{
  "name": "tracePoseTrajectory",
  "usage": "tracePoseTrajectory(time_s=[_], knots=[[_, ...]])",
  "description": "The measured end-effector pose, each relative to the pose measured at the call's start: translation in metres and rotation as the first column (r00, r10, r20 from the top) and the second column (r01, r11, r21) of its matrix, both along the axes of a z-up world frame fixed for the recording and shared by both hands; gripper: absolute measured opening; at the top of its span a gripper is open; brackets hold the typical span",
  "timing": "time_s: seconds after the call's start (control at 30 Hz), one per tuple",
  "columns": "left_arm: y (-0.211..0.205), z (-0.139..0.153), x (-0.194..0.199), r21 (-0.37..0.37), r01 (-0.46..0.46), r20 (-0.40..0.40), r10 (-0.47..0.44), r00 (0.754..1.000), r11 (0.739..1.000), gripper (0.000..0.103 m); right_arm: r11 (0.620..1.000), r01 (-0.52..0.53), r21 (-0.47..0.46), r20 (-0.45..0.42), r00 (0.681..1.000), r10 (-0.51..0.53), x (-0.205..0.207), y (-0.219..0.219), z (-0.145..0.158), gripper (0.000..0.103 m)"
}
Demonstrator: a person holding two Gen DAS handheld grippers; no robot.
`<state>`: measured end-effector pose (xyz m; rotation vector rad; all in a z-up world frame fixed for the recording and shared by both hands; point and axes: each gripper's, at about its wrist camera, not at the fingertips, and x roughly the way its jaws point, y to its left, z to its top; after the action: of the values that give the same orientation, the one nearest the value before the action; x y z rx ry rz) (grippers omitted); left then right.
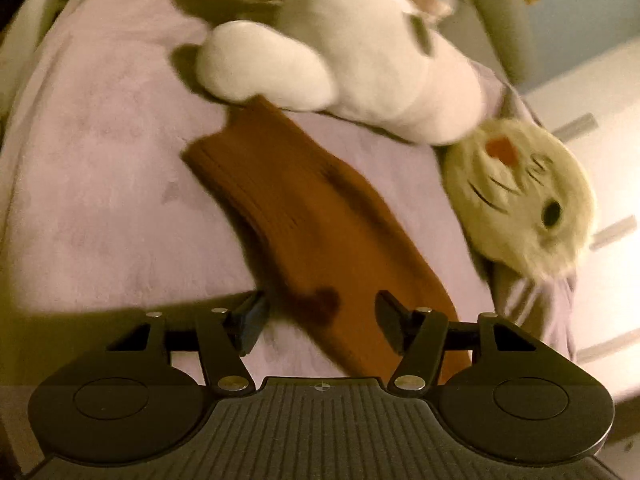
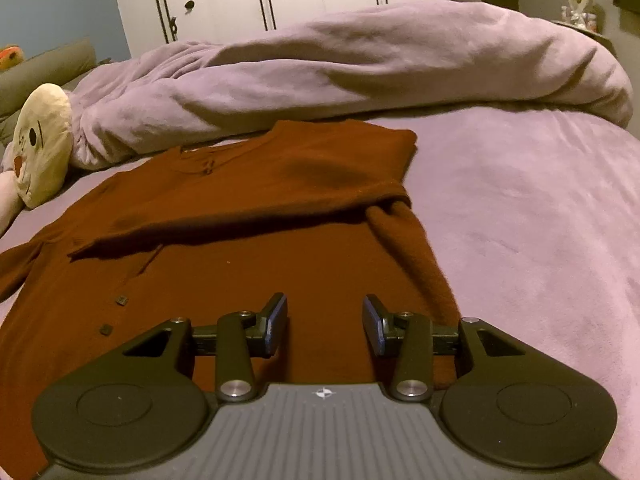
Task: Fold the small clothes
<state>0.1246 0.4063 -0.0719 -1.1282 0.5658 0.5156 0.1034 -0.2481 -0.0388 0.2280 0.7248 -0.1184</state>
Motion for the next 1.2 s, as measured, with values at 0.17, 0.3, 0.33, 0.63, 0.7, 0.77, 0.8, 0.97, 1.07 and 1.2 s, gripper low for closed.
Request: tracePoseTrajectory(time_s=[0.17, 0.3, 0.33, 0.63, 0.7, 0.77, 0.8, 0.97, 1.07, 1.2], knots=[[0.014, -0.004, 0.007, -0.074, -0.056, 0.025, 0.058, 0.998, 0.996, 0.055, 1.000, -0.013, -0.011, 0.015, 1.000, 0.013, 0.003, 0.009, 0.010, 0.041], [0.010, 0.003, 0.010, 0.019, 0.006, -0.081, -0.004, 0.997, 1.000, 0.027, 1.000, -0.014, -0.014, 0.009, 1.000, 0.014, 0.004, 0.011, 0.011, 0.041], [0.012, 0.002, 0.008, 0.003, 0.000, -0.076, 0.000, 0.997, 1.000, 0.026, 1.000, -0.014, -0.010, 0.007, 1.000, 0.014, 0.004, 0.011, 0.011, 0.041], [0.007, 0.013, 0.006, -0.003, -0.010, -0.001, 0.010, 1.000, 1.000, 0.014, 1.000, -0.012, 0.004, 0.009, 1.000, 0.012, -0.002, 0.009, 0.011, 0.043], [0.009, 0.010, 0.005, -0.009, -0.022, 0.049, 0.022, 0.999, 1.000, 0.035, 1.000, -0.008, 0.008, 0.010, 1.000, 0.008, -0.003, 0.008, 0.012, 0.045], [0.010, 0.007, 0.006, -0.011, -0.055, 0.049, 0.056, 0.997, 0.998, 0.054, 1.000, -0.008, 0.010, 0.007, 1.000, 0.008, -0.003, 0.007, 0.011, 0.046], [0.012, 0.005, 0.007, -0.016, -0.070, 0.059, 0.070, 0.996, 0.997, 0.054, 1.000, -0.008, 0.010, 0.005, 1.000, 0.008, -0.003, 0.007, 0.011, 0.046], [0.021, 0.006, 0.009, -0.010, -0.095, 0.043, 0.095, 0.995, 0.995, 0.008, 1.000, -0.010, 0.011, 0.001, 1.000, 0.010, -0.004, 0.008, 0.012, 0.046], [0.012, 0.030, 0.017, 0.102, -0.034, 0.066, 0.027, 0.997, 0.994, 0.009, 1.000, -0.014, 0.012, 0.006, 1.000, 0.014, -0.004, 0.008, 0.013, 0.046], [-0.037, 0.085, 0.040, 0.286, 0.146, 0.148, -0.195, 0.970, 0.947, 0.008, 1.000, -0.013, 0.019, 0.020, 1.000, 0.013, -0.006, 0.009, 0.015, 0.046]])
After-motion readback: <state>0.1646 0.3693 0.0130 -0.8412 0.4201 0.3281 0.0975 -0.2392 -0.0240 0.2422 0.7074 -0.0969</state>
